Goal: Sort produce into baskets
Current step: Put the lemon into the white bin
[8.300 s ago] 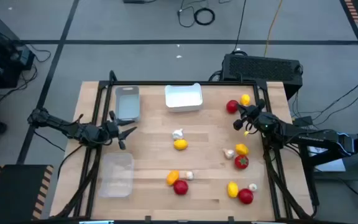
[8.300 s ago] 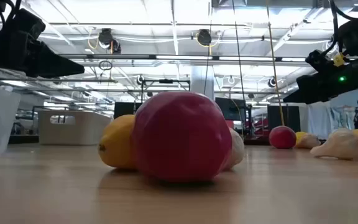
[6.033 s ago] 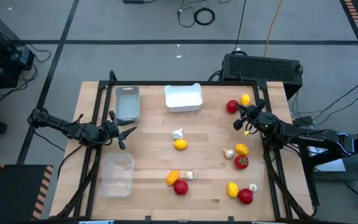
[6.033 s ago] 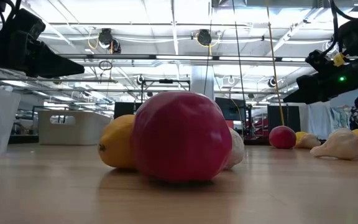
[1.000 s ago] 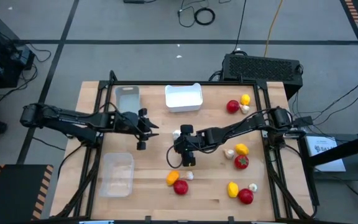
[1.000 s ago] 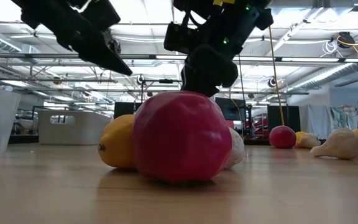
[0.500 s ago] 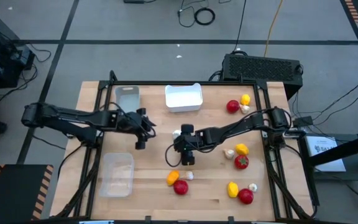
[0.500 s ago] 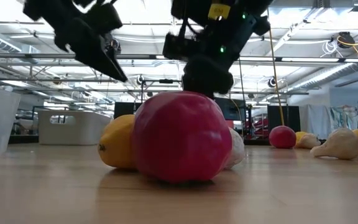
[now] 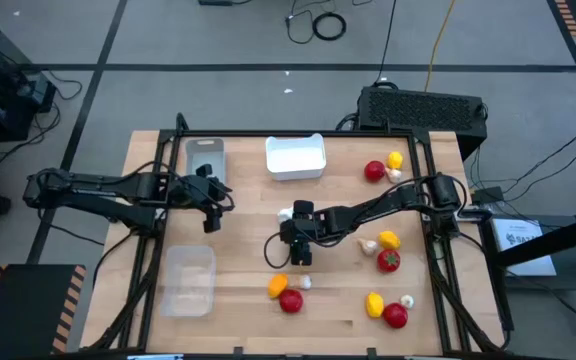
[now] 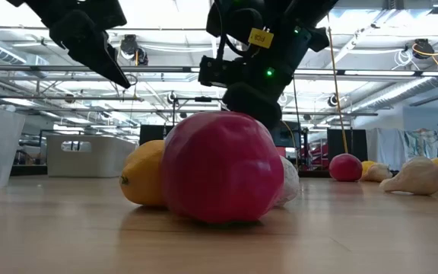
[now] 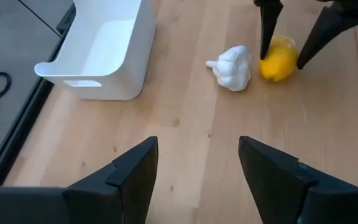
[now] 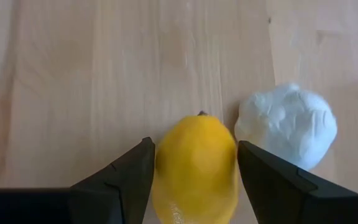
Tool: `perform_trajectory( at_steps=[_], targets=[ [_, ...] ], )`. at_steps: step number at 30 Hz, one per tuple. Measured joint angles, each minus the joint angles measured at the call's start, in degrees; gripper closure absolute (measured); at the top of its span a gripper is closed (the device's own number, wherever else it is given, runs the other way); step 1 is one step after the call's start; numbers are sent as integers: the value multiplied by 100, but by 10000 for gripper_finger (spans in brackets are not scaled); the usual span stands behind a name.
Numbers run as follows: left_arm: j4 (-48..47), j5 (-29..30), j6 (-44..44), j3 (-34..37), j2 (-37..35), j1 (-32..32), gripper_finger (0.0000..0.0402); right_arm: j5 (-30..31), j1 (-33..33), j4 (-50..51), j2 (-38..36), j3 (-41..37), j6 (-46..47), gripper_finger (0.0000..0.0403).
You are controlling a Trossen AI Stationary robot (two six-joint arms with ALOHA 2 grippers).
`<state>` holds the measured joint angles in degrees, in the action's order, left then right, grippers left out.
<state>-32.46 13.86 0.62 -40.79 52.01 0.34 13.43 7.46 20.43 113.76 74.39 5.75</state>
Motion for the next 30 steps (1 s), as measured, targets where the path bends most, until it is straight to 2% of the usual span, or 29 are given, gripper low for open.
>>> perform_trajectory(
  at_steps=[6,30],
  targets=[
    [24,7,-90,100,-208,0,169,21,0,60,76,2,212,184],
    [203,14,-101,115,-205,0,169,-123,-38,651,196,14,1145,175]
  ],
)
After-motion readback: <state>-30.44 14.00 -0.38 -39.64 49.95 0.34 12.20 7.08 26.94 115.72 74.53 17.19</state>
